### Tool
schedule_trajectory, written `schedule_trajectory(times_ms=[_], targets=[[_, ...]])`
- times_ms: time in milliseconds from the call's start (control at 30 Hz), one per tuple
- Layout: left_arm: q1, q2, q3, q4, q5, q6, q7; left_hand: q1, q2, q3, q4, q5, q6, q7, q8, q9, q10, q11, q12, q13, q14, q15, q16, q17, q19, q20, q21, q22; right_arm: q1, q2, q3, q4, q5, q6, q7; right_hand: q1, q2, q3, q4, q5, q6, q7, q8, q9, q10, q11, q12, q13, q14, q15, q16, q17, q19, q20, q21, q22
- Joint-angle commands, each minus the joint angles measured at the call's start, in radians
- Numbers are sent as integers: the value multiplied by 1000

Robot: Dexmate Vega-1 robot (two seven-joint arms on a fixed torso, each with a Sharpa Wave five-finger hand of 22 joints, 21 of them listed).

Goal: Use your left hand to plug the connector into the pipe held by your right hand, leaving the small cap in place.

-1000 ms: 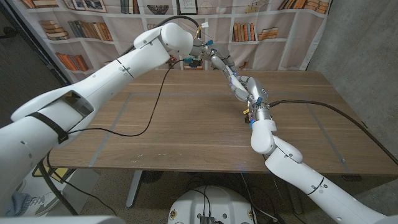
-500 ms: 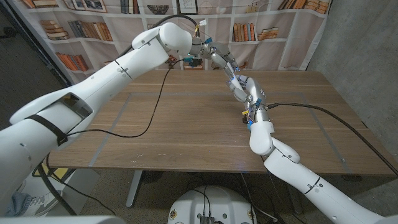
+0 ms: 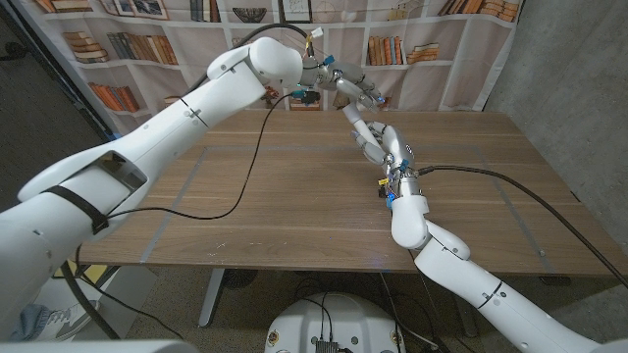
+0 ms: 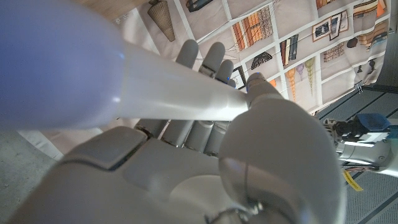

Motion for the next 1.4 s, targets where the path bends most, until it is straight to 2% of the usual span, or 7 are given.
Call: schedule_trajectory(times_ms=[33, 100, 200, 433, 600, 833, 1400], targets=[[43, -9, -44, -23, -67, -50, 79, -70, 15, -26, 48, 8, -29, 1, 5, -1, -21, 7, 8, -9, -22, 2, 9, 5, -21, -15, -15, 4, -11, 24, 18, 29, 45, 72, -7, 20, 24, 25, 27, 6, 67, -67, 1, 5, 9, -1, 4, 5, 11, -19, 6, 2, -2, -147, 10, 1], [61, 1, -53, -48, -58, -59, 111, -123, 27, -47, 83, 8, -65, 14, 0, -3, -47, 16, 7, -18, -44, 9, 9, 5, -37, -29, -28, 5, -9, 29, 23, 38, 63, 93, -3, 20, 24, 25, 27, 6, 67, -66, 0, 5, 10, -1, 5, 5, 12, -19, 6, 3, -3, -147, 11, 1], [85, 22, -59, -95, -15, -62, 169, -174, 27, -70, 114, 10, -115, 30, -7, -7, -74, 24, 5, -28, -75, 12, 5, 4, -53, -44, -41, 5, -6, 36, 30, 48, 90, 118, 6, 21, 25, 26, 27, 6, 63, -65, -1, 6, 8, 3, 4, 5, 12, -20, 6, 3, -2, -148, 14, 1], [126, 40, -78, -141, 6, -72, 223, -223, 21, -97, 141, 12, -157, 34, -6, -14, -110, 32, 3, -38, -117, 14, 2, 3, -75, -53, -56, 6, -6, 56, 63, 75, 197, 205, 37, 21, 27, 27, 28, 6, 63, -63, -1, 7, 8, 4, 4, 5, 13, -20, 5, 2, -2, -147, 19, 0], [123, 42, -64, -137, 26, -76, 215, -248, 16, -111, 153, 14, -178, 35, -6, -18, -139, 37, 0, -44, -141, 18, 1, 2, -94, -56, -67, 6, -21, 66, 86, 75, 220, 234, 25, 21, 27, 28, 29, 6, 64, -62, 0, 7, 9, 8, 5, 4, 15, -20, 6, 3, -1, -147, 22, -1], [99, 21, -33, -87, 63, -81, 197, -276, 7, -129, 164, 16, -199, 44, -5, -21, -163, 44, 0, -50, -167, 18, -1, 1, -112, -64, -77, 6, -43, 71, 105, 55, 212, 243, 2, 22, 28, 30, 29, 6, 61, -62, -1, 7, 8, 5, 5, 4, 18, -20, 7, 4, -1, -147, 25, -3], [15, -70, 29, 69, 76, -126, 127, -296, 0, -143, 170, 20, -193, 45, 3, -24, -160, 39, 9, -54, -167, 14, 6, -1, -118, -69, -81, 6, -46, 90, 103, 50, 177, 261, -10, 24, 26, 33, 29, 6, 63, -62, -1, 7, 10, 2, 6, 5, 21, -20, 8, 5, -2, -147, 32, -6]])
